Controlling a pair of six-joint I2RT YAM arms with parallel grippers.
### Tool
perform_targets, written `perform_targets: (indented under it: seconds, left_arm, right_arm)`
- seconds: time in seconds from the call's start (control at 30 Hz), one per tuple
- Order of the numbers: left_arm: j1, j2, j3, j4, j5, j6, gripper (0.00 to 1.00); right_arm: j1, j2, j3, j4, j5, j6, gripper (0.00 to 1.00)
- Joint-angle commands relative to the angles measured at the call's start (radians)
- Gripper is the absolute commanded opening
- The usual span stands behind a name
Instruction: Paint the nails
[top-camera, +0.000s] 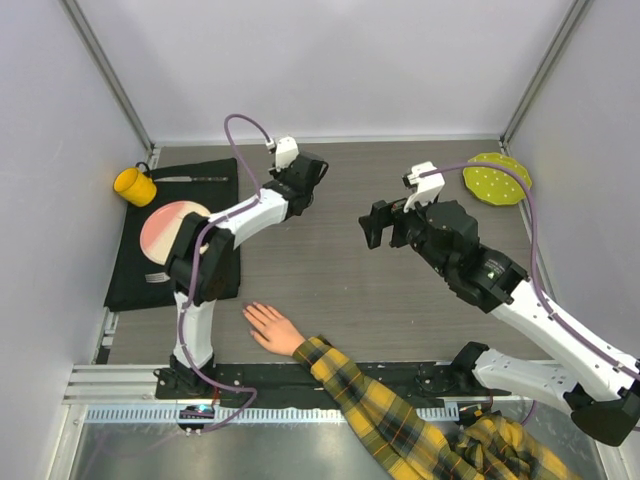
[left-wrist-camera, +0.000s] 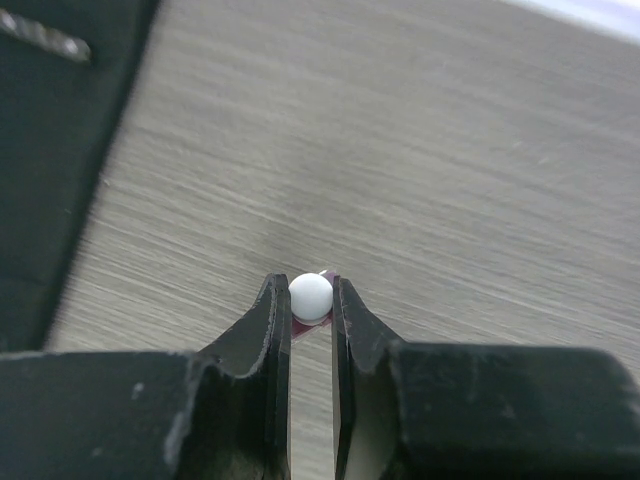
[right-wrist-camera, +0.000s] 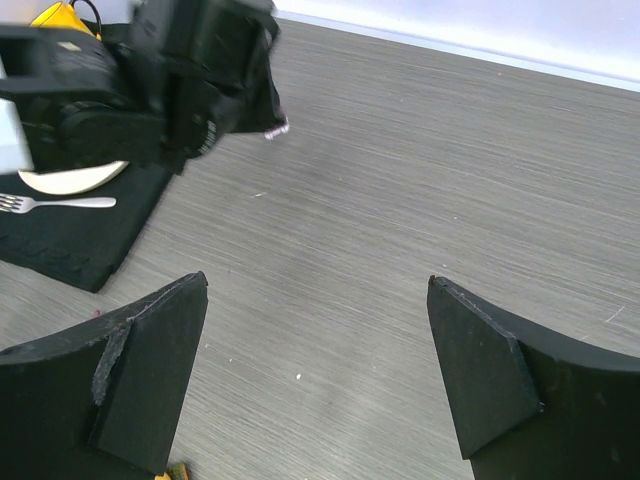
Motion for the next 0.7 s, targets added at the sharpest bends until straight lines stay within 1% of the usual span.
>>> perform_targets:
  seconds: [0.0,0.2,0.43,0.5,0.53,0.6,0.63,0.67]
  left_arm:
    - [0.011,0.077,0.045,0.062,-0.055,-0.068,0.00]
    - [0.013,0.134,0.041,0.045,-0.055,-0.108,0.00]
    - [0.013,0.146,0.031,0.036,-0.060,-0.103,0.00]
    - [0.013,0.143,0.031,0.025,-0.066,-0.103,0.02]
    - [0.013,0.143,0.030,0.021,-0.072,-0.103,0.05]
    - [0.011,0.134,0.030,0.011,-0.080,-0.099,0.23]
    - [0.013,0.127,0.030,0.010,-0.083,-0.093,0.40]
    - [0.013,0.123,0.031,0.007,-0.083,-0.082,0.46]
  right_arm:
    - [-0.001,-0.028,0.000,0.013,0.030,0.000,0.96]
    - [-0.003,-0.043,-0.014,0.010,0.039,0.002,0.96]
    - [-0.003,-0.029,-0.018,0.010,0.030,0.006,0.96]
    - [-0.003,-0.023,-0.018,0.010,0.029,0.011,0.96]
    - [-0.003,-0.022,-0.018,0.010,0.027,0.011,0.96]
    - [-0.003,-0.020,-0.018,0.010,0.026,0.012,0.96]
    - [-0.003,-0.017,-0.018,0.010,0.023,0.012,0.96]
    - [-0.003,-0.016,-0.018,0.010,0.022,0.012,0.96]
